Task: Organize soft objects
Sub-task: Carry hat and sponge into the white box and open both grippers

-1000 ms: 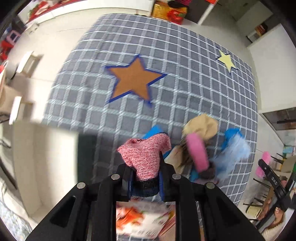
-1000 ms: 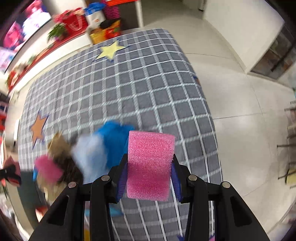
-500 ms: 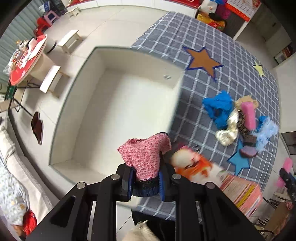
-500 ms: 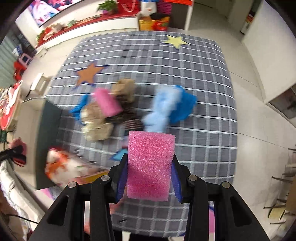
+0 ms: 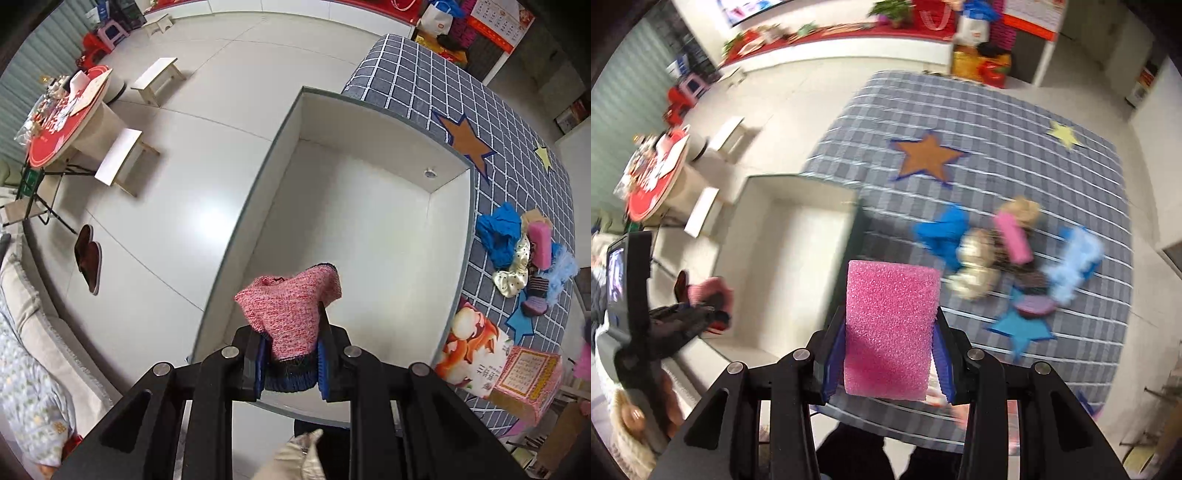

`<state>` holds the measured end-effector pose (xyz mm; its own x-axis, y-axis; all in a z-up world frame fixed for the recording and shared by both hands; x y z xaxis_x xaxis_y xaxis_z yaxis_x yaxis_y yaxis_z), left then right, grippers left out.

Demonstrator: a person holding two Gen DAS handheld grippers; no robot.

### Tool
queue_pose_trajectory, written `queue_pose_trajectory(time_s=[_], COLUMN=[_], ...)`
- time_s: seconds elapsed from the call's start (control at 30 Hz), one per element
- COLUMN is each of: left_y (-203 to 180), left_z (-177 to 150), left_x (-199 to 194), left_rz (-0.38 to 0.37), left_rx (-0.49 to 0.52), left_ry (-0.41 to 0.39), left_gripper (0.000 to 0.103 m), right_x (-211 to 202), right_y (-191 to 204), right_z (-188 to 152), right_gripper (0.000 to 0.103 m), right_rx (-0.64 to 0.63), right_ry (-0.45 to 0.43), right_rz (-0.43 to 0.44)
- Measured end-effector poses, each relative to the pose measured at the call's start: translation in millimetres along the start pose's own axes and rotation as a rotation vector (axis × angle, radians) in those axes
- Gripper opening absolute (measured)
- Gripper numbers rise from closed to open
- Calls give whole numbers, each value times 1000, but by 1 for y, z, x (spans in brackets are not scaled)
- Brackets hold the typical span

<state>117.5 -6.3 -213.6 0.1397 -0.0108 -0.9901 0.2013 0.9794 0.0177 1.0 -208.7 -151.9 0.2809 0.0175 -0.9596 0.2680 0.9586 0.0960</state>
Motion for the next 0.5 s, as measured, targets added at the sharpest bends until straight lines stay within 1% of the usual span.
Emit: queue_pose_trajectory(time_s=[0.07,0.13,0.23,0.3,0.4,0.5], left_y=[5,8,17,23,27,31], left_z=[-1,-3,-6,-10,-20,-24], left_x=[0,2,10,15,24,30], left_rz=[-18,-32,-13,-17,-48,-51], left_rx=[1,11,19,4,-11,-18], left_ry=[-8,-1,-2,9,48,62], left_gripper=[23,23,24,24,24,24], right_x=[19,35,58,68,79,90], right_y=[24,39,61,70,84,95], right_z=[10,16,24,23,20,23], right_gripper=[43,43,43,43,43,43], right_rx=[-17,-24,-45,-51,-17,-40], right_ry=[25,42,60,91,126,137], right_rz=[-8,-12,-22,-26,19,20])
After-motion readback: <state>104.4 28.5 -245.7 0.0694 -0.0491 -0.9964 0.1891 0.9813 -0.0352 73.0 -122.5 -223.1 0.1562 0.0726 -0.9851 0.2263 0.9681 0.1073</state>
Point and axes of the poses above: each gripper's, at about its wrist camera, not at the fingertips, and x roughly the way its jaws point, y to its left, z to its top, the point moved 9 cm from there along x, roughly the way its jaws point, and after that the axes turned 11 degrees about -x, right-handed, at the moved point
